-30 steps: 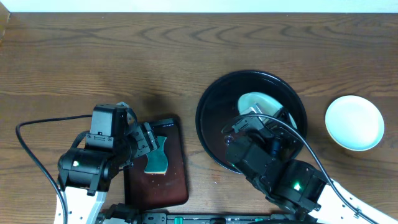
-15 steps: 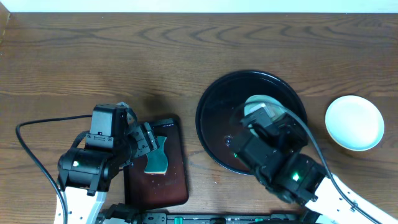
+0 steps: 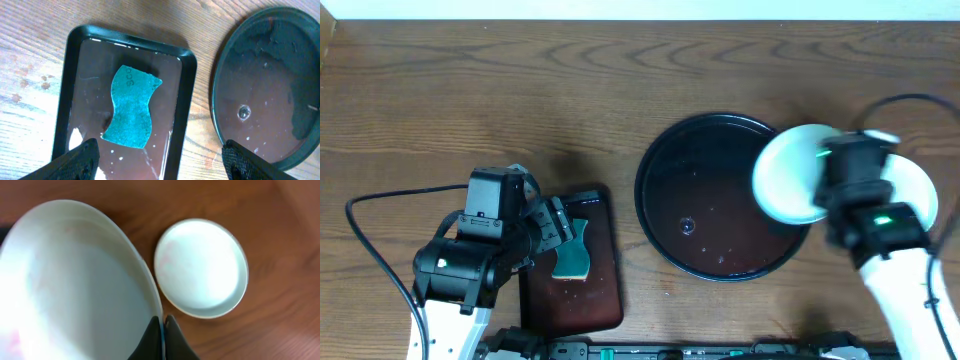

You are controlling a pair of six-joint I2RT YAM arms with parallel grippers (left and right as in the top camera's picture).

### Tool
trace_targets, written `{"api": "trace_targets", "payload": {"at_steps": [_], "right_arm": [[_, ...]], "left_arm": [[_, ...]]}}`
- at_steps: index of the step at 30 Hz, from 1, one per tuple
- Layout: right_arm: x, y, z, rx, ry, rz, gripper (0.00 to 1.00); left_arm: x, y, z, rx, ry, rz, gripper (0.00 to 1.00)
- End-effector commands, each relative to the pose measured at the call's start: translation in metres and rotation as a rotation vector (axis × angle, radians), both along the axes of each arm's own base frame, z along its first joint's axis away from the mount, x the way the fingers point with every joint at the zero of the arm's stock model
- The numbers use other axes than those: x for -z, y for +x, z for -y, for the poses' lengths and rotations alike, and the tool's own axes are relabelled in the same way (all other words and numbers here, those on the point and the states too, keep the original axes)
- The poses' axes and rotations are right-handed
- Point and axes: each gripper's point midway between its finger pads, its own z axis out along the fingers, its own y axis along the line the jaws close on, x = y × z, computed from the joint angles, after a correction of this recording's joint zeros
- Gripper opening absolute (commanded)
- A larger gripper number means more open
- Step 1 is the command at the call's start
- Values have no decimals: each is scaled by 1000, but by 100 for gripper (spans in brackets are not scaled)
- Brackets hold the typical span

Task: Clean dirty plates on tray and stack at the side
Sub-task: 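Carry the plate right and set it on the plate stack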

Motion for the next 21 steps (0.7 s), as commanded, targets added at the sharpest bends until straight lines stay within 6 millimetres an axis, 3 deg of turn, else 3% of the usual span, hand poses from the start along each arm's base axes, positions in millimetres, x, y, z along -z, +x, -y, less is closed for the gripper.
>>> {"api": "trace_targets", "payload": {"at_steps": [1,4,9,16,17,19,21], "right_arm": [[2,9,19,80,258,66,1],[10,5,67,239,342,105,1],[38,-19,139,513,377,97,1],[83,-42,181,668,402,4,1],[85,-39,183,660,410,8,8],[85,-18,177,516,444,34,49],[70,6,160,375,530,111,63]], "left_arm": [[-9,3,1,11,-6,21,79],[-9,3,1,11,-6,21,79],[-9,3,1,11,-6,21,79],[-9,3,1,11,-6,21,79],[-9,3,1,11,-6,21,79],[-9,3,1,11,-6,21,79],[-9,3,1,11,-6,21,79]]}}
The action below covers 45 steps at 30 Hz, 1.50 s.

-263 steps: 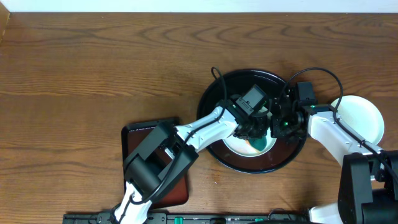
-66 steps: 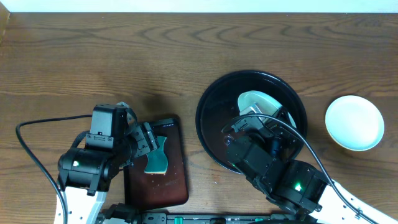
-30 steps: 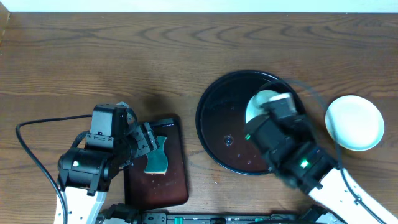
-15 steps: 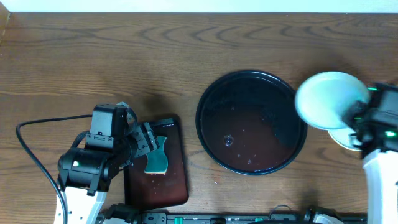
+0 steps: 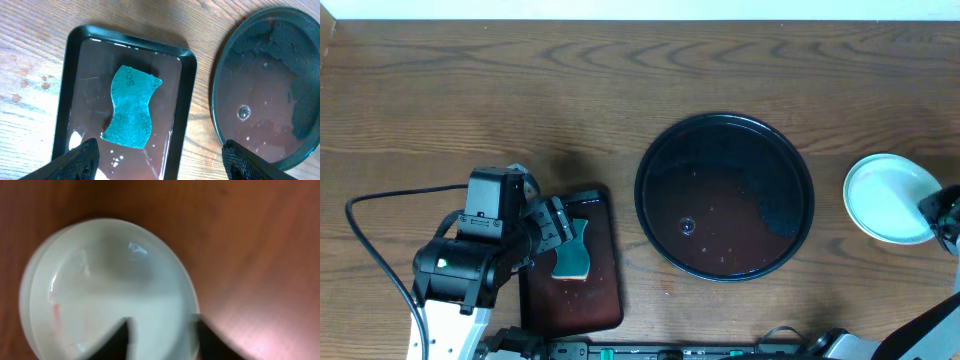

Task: Clean dirty plates on tray and stack at the side
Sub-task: 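Carry the plate right and set it on the plate stack, then release the plate and withdraw the right gripper toward the front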

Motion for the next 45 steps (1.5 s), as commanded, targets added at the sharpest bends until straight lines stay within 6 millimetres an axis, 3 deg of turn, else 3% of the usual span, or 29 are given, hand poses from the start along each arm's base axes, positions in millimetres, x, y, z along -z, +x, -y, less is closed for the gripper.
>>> {"api": "trace_targets", "payload": {"at_steps": [1,5,8,11,15,16,17,20,24,31,34,40,45], "right_arm": [[-32,45,-31,-237,94,217,66],[-90,72,-85,-448,175,432,72],[-130,69,-141,-633,204,516,73],[-160,48,-200,-797,206,551,74],[-190,7,-268,-1007,187,594,75],[-195,-4,-281,-1049,183,608,93],[-201,-15,-292,-1088,179,625,99],[-221,-46,-318,-1170,192,701,99],[-240,-74,-329,-1231,143,790,99],[-235,-106,-325,-1332,-39,790,99],[-233,-110,-320,-1371,-167,787,99],[-199,-98,-283,-1245,-374,669,99],[-163,-96,-278,-1233,-416,668,99]], "left_arm": [[-9,3,1,12,-6,20,79],[-9,3,1,12,-6,20,79],[-9,3,1,12,-6,20,79],[-9,3,1,12,-6,20,79],[-9,3,1,12,-6,20,79],[-9,3,1,12,-6,20,79],[-9,3,1,12,-6,20,79],[-9,3,1,12,-6,20,79],[-8,3,1,12,-6,20,79],[-9,3,1,12,-6,20,79],[-9,3,1,12,-6,21,79],[-9,3,1,12,-6,20,79],[-9,3,1,12,-6,20,79]]}}
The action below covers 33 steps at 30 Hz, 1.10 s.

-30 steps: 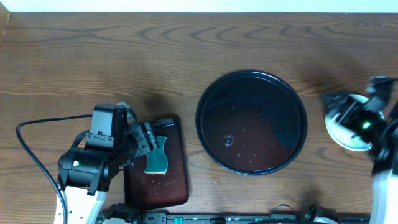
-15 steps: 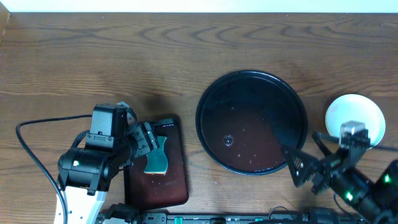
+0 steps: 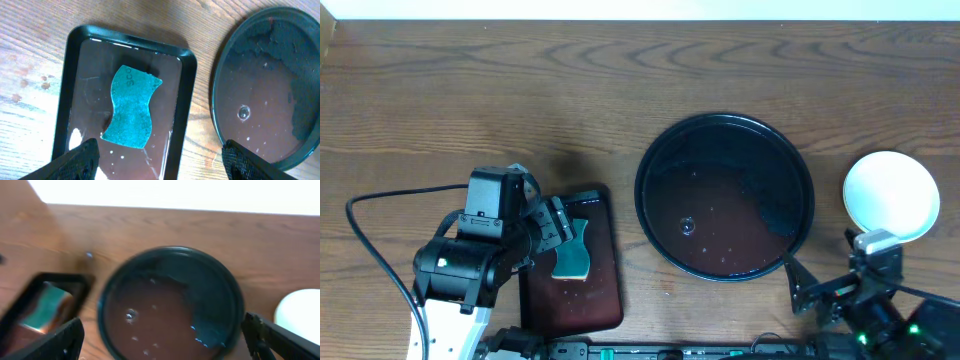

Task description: Clean dirty plates on tray and stack at the side

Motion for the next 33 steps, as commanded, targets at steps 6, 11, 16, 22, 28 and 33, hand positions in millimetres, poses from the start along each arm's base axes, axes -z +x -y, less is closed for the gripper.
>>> {"api": "trace_targets", "payload": {"at_steps": [6,11,16,22,28,33], "right_arm": [[51,29,12,59,-63,164,99],[86,49,12,64,-61,197,99],[103,66,12,65,-58,249,99],[101,82,12,77,-51,406,99],[105,82,12,75,-48,388,99],[105,82,12,75,-48,387,99]], "left_arm": [[-9,3,1,11,-6,22,79],[-9,3,1,11,-6,22,79],[-9,3,1,11,-6,22,79],[-9,3,1,11,-6,22,79],[-9,3,1,11,-6,22,79],[-9,3,1,11,-6,22,79]]}}
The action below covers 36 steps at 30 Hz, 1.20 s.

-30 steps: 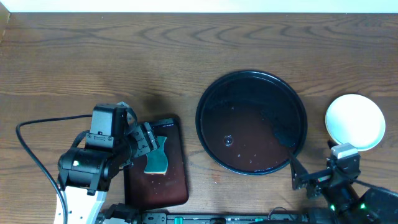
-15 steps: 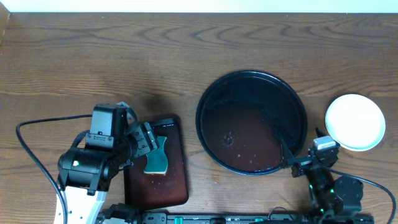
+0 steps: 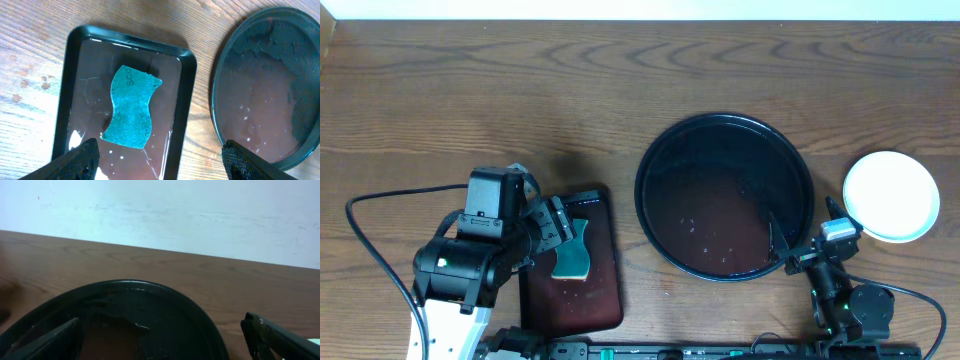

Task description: Clean dirty plates on tray and stack at the side

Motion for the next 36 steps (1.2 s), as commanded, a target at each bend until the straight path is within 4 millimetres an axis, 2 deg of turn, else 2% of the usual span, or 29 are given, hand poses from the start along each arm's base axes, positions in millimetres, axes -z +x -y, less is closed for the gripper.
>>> {"api": "trace_targets", "payload": {"at_steps": [1,13,15,17,19,25,30,36], "right_arm": [[1,0,-1,-2,-8,5,99],[1,0,-1,-2,-8,5,99],[1,0,-1,-2,-8,5,99],[1,0,-1,-2,-8,5,99],[1,0,-1,-2,-8,5,99],[1,0,-1,-2,-8,5,99],[1,0,-1,-2,-8,5,99],[1,0,-1,-2,-8,5,99]], "left_arm": [[-8,2,1,12,-5,21,79],[-9,2,2,16,-6,22,79],[-13,-1,2,19,-11,48,79],[-18,-2,-7,3,31,99,79],[-32,7,-21,-53,79,228,79],[-64,33,-30,-109,34,629,79],[-66,32,-37,-144,10,875,79],[-48,29,-43,-178,-7,1073,79]]}}
